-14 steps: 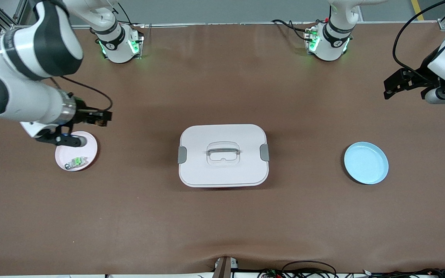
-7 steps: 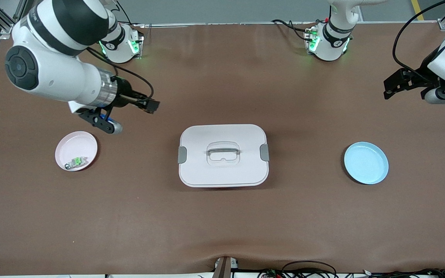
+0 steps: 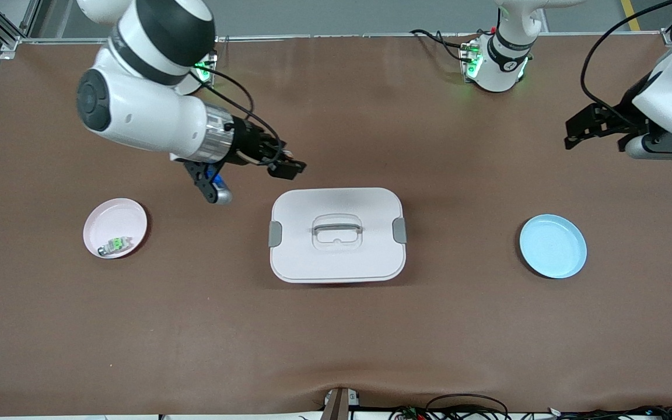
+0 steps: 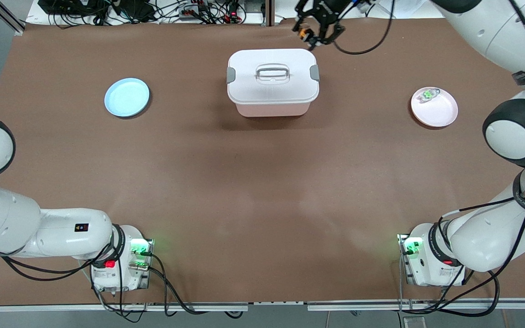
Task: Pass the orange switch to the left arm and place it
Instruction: 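Carry the switch above the box while the left gripper reaches toward it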
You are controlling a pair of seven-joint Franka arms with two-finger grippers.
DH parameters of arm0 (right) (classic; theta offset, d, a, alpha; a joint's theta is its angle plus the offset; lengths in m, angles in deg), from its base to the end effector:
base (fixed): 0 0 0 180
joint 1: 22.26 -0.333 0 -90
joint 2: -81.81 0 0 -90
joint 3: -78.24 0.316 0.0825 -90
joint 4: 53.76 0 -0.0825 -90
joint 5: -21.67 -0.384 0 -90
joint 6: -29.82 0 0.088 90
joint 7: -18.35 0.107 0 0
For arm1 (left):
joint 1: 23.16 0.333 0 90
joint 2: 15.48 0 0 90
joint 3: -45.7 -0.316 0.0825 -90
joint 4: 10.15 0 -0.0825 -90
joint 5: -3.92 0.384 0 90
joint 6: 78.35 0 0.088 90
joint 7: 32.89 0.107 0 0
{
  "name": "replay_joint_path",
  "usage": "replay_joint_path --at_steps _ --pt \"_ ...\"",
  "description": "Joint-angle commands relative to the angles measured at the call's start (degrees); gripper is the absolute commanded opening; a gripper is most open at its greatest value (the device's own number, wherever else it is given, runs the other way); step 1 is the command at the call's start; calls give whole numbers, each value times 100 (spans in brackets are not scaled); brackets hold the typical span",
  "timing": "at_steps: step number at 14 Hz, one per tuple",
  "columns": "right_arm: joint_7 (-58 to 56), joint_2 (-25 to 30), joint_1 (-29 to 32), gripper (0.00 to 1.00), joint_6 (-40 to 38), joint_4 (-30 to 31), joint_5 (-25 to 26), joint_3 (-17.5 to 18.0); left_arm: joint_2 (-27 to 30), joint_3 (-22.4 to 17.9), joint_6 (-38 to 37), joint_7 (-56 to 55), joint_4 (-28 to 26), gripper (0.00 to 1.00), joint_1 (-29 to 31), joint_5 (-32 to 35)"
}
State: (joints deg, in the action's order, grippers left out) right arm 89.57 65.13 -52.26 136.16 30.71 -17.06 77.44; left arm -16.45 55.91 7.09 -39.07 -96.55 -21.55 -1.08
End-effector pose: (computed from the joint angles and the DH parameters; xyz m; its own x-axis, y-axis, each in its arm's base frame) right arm 0.5544 0.3671 0.5367 0.5660 -0.5972 -0.5684 -0.8052 -0.5485 -0.2255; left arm 0.5443 -0.0914 0.6383 0.9979 -0.0495 -0.0426 -0.0457 -0.9952 0.0860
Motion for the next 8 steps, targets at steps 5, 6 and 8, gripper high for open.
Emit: replay_joint_path --at_steps 5,6,8 --pt "1138 -484 -699 50 1624 -203 -810 -51 -79 235 333 -23 53 100 -265 -676" --pt "1209 -537 -804 50 1879 -203 -924 -51 -79 314 447 -32 -8 100 -318 -808" --pt "1367 -625 -989 50 2354 -203 -1179 -51 -70 376 772 -32 -201 100 -327 -1176"
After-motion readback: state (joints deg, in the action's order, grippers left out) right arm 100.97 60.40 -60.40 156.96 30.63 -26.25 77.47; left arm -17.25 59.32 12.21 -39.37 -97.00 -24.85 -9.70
